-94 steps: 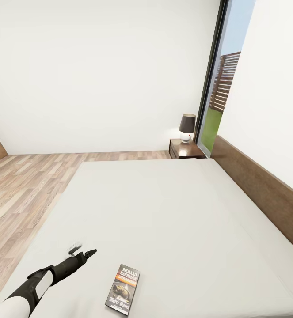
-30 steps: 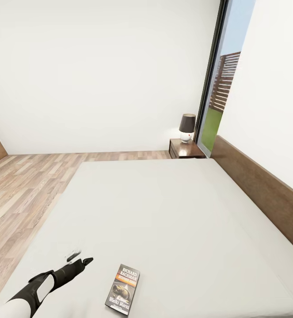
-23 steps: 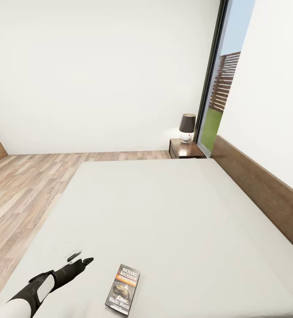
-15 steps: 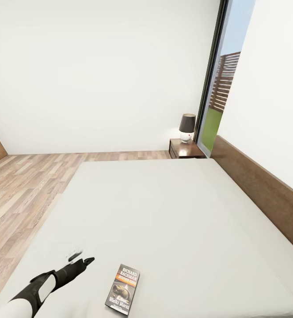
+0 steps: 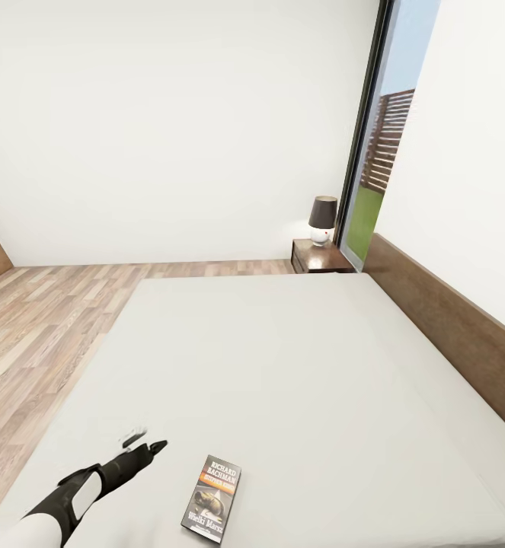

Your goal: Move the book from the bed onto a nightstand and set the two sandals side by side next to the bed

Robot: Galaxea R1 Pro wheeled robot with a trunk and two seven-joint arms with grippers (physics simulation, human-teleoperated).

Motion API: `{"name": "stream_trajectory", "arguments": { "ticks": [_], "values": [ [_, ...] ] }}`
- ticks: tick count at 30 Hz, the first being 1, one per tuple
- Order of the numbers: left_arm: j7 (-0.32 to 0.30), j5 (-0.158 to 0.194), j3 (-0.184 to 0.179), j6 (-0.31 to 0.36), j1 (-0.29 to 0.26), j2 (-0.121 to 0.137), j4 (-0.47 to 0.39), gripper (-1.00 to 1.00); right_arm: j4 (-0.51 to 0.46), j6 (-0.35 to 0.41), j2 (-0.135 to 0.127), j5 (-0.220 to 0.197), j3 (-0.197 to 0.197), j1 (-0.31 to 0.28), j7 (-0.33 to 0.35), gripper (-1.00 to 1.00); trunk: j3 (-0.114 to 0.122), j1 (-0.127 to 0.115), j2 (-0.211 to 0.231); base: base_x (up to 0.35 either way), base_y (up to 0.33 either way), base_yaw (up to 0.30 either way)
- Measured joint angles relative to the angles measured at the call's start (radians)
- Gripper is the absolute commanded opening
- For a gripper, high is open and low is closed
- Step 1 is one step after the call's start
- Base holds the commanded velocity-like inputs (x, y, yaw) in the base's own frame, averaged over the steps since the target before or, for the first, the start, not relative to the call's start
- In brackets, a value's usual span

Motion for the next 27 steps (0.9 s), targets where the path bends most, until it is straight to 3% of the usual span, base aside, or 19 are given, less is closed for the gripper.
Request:
{"name": "stream_trajectory", "arguments": {
  "ticks": [27],
  "values": [
    [0.0, 0.0, 0.0, -0.004, -0.003, -0.021, -0.008, 1.0, 0.0, 0.0, 0.002, 0.0, 0.0, 0.0, 0.0, 1.0, 0.0, 0.0, 0.0, 0.0, 0.0, 0.0]
  ]
}}
